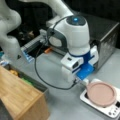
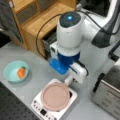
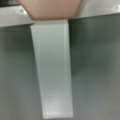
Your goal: Pick up the pan. Place the pan on the table. Pick up the bowl. Place the bowl on the stove.
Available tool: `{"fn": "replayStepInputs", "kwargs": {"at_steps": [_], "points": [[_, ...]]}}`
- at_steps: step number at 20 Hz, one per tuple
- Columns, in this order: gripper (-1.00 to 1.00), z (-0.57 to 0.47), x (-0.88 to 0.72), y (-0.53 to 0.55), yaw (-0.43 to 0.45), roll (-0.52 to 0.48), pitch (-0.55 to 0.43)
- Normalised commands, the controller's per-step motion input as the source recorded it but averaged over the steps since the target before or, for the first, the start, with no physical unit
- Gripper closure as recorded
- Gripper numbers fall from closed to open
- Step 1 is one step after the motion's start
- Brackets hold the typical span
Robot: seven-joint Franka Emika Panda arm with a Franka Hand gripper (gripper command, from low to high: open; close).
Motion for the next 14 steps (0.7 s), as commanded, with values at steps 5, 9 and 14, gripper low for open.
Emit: {"fn": "replayStepInputs", "kwargs": {"at_steps": [5,9,14], "points": [[-1.00,-0.10,0.11,0.18,-0.034,-0.052,0.128],[-1.00,-0.24,0.18,0.04,-0.031,-0.078,0.054],[-1.00,-0.17,0.20,-0.01,-0.010,-0.060,0.002]]}}
